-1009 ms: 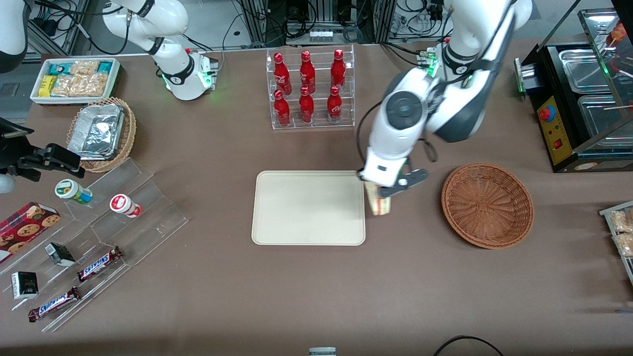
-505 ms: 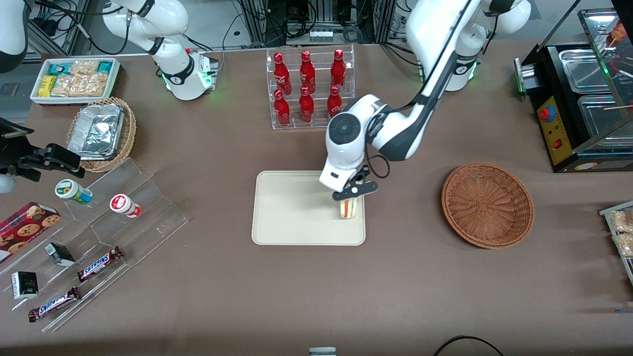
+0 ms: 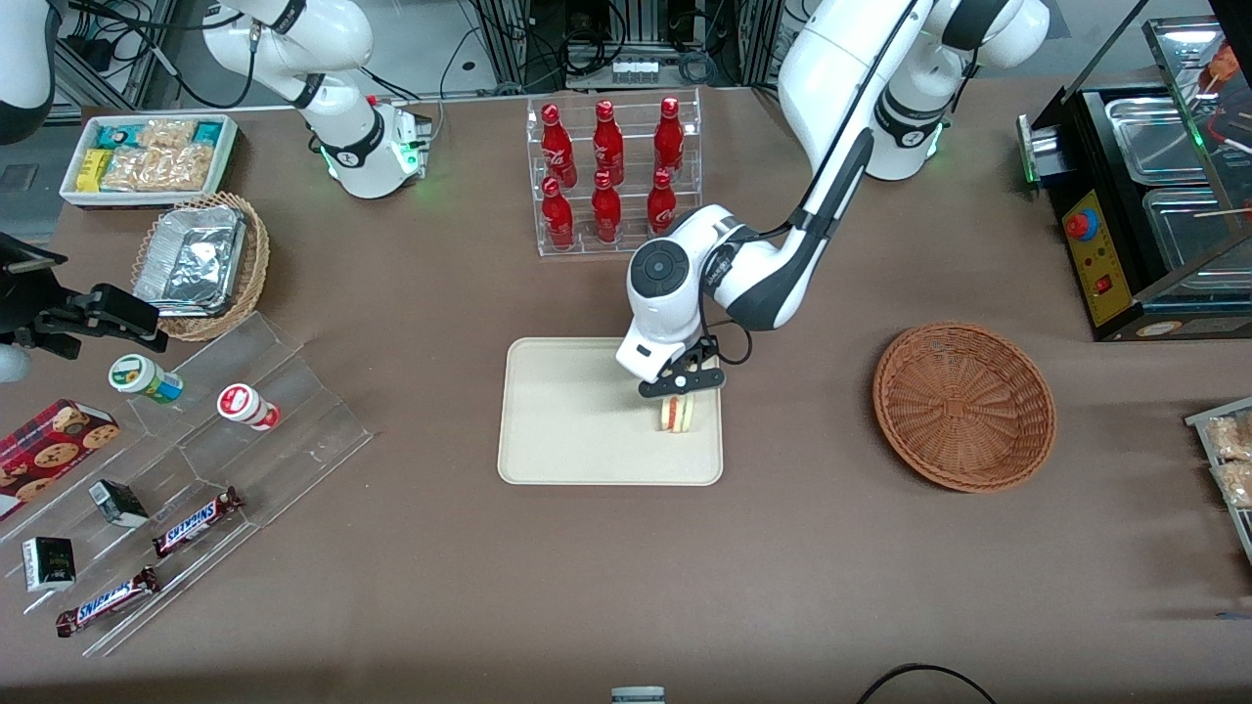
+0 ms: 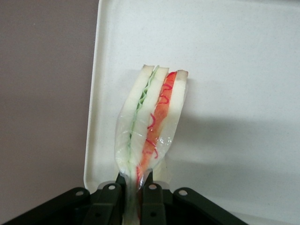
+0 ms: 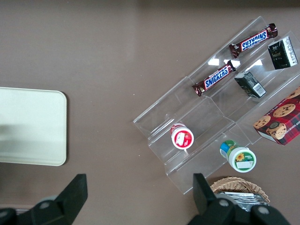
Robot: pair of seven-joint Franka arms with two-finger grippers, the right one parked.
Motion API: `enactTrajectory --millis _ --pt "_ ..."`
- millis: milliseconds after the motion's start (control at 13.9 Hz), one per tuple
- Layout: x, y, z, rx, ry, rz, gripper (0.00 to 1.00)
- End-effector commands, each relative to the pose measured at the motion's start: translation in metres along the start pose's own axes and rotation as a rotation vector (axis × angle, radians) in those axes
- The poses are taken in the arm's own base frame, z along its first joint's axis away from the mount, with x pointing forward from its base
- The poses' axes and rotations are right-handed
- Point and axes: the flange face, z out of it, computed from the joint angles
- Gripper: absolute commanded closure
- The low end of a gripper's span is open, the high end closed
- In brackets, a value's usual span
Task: Place sandwich from basket to tray
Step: 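Lower the sandwich onto the tray and open the left gripper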
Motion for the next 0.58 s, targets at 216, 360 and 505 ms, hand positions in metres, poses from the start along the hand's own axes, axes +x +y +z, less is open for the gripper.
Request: enactTrajectory --millis 216,360,505 --pt "0.008 0.007 0.003 -0.013 0.034 -0.005 0.27" --pt "0.015 0.007 -0.006 -0.027 0.045 -0.013 0.0" --pt "0.022 0.003 -0.023 -0.04 0.058 -0.035 0.0"
